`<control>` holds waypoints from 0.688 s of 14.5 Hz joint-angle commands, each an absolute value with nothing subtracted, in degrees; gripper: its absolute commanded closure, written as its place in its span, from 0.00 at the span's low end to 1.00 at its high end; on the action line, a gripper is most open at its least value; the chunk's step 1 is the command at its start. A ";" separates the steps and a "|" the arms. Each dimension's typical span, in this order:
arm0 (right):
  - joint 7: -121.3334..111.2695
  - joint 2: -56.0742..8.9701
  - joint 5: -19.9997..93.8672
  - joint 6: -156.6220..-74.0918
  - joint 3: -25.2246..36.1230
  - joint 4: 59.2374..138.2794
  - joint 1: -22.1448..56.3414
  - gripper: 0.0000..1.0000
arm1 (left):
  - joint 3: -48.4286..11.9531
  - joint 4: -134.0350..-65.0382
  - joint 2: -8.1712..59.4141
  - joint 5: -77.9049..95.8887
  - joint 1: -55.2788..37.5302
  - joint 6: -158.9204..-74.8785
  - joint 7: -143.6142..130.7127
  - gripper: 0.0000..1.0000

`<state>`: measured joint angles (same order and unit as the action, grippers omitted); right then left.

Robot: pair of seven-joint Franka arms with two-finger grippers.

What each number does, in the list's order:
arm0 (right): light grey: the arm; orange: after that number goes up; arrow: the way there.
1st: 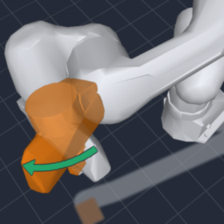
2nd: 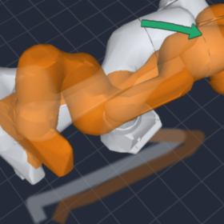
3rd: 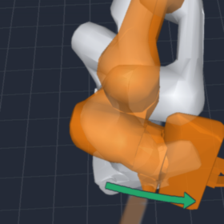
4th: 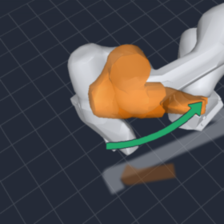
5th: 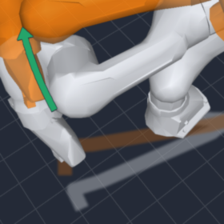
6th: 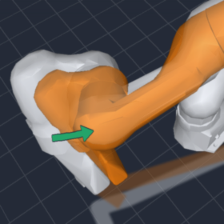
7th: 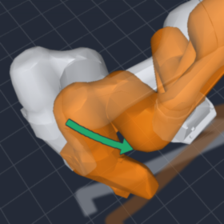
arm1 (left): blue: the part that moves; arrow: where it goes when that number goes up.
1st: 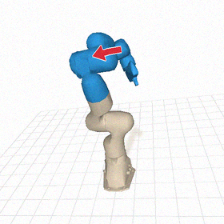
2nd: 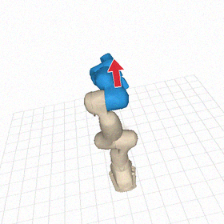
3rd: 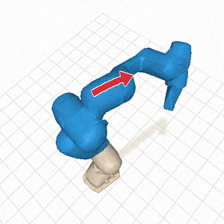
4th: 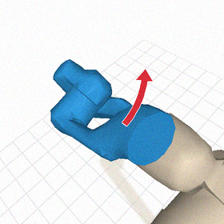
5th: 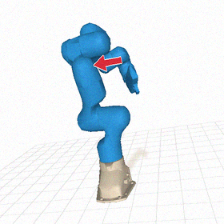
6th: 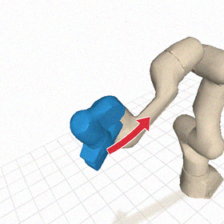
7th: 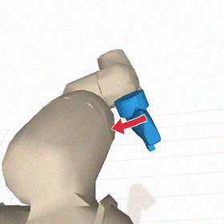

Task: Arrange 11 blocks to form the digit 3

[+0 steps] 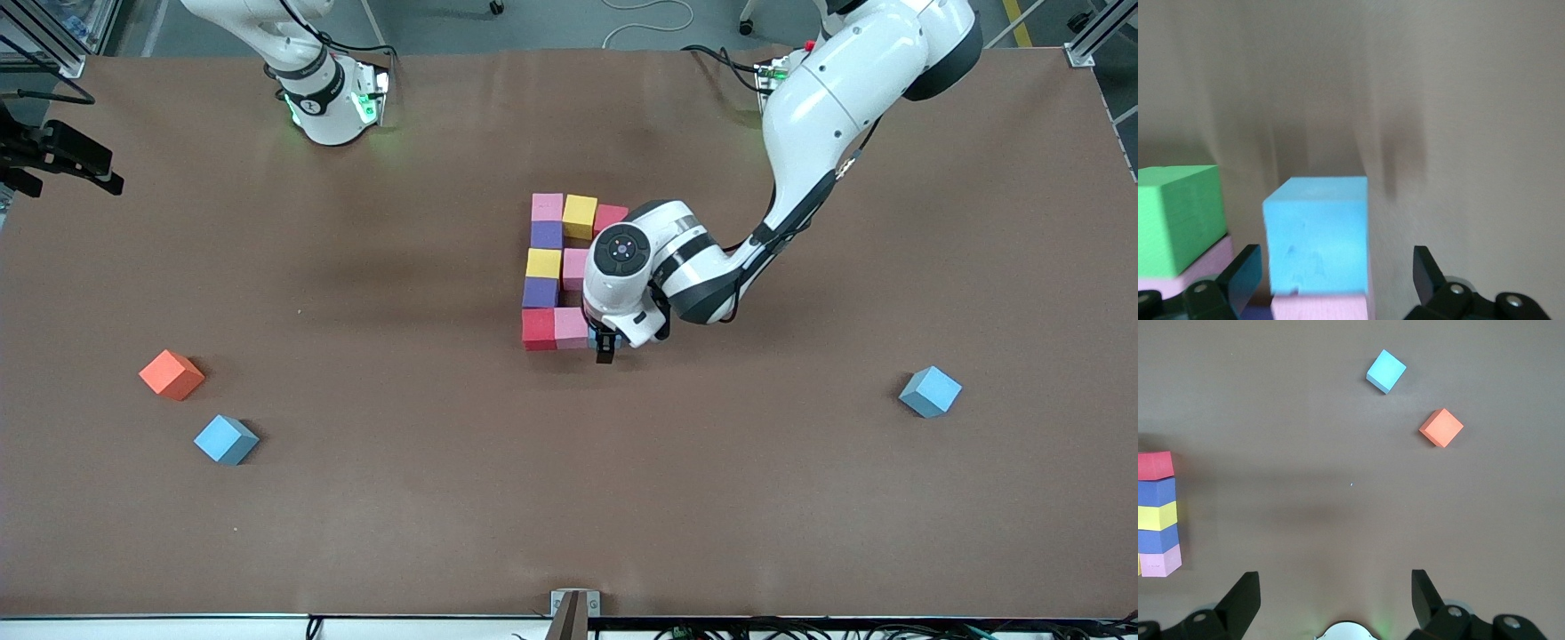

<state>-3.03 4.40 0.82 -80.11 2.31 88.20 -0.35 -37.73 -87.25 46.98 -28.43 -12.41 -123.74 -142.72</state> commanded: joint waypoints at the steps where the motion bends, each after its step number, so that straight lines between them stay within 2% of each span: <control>1: -3.60 5.89 0.00 -79.98 2.20 89.38 -0.18 0.00 | -40.42 -83.69 41.15 -27.69 -10.73 -114.38 -138.62 0.00; 5: -3.52 5.89 0.00 -79.98 2.20 89.38 -0.18 0.00 | -42.44 -82.53 32.54 -25.24 -6.08 -104.79 -118.44 0.00; 10: -3.51 5.89 0.79 -80.16 2.20 89.39 -0.26 0.00 | -42.63 -82.53 20.67 -16.26 7.36 -92.93 -81.10 0.00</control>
<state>-3.04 4.41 0.83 -80.08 2.26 88.19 -0.35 -42.35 -80.97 25.75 -18.47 2.28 -97.36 -93.69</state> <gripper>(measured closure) 0.000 0.000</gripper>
